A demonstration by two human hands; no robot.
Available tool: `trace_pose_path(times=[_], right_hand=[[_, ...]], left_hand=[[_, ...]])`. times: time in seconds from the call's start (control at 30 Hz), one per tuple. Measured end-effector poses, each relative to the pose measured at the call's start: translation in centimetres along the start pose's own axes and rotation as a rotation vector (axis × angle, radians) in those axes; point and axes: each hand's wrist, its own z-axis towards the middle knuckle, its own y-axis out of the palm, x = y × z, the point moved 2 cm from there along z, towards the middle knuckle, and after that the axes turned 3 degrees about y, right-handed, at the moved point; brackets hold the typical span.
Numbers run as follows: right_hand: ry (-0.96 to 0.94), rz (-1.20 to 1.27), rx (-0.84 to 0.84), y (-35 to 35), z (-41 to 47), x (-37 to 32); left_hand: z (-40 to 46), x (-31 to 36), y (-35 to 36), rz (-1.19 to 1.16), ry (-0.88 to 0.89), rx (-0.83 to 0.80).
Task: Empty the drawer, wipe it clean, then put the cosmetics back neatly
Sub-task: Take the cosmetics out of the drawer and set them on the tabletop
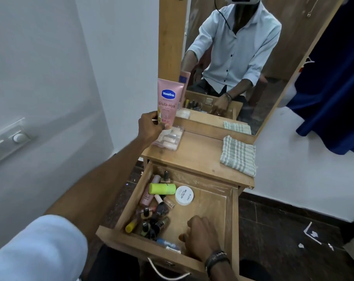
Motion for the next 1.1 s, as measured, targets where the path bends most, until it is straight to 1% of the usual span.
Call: trace_pose_path(times=[0.23,0.47,0.7,0.8,0.93,1.0,1.1], right_hand=[[-0.022,-0.040,-0.009,-0.3,0.6,-0.3],[-0.069,-0.175,0.019,-1.4,1.7,-1.6],[-0.070,-0.226,0.028,-1.3,2.1,-1.4],[-0.071,-0.234,0.030,-1.2,2.3,-1.2],[-0.079,-0.261,0.041,-1.1,2.4,-1.2],[-0.085,-0.257,0.042,-1.1,2.5,-1.2],[-0.083,-0.226,0.049,-1.2,2.4,-1.0]], left_hand=[[1.7,-1.0,1.2,0.043,0.002,-0.024],[1.4,-1.5,1.4,0.040,-0.023,-0.026],[1.3,-2.0,1.5,0.050,-0.043,-0.036],[1.2,-1.8,1.5,0.078,-0.076,-0.010],[0.5,-1.6,1.2,0.187,-0.129,0.034],[-0.7,-1.5,0.8,0.194,-0.106,0.066],[-3.6,-1.1,-0.2,0.162,-0.027,0.128]])
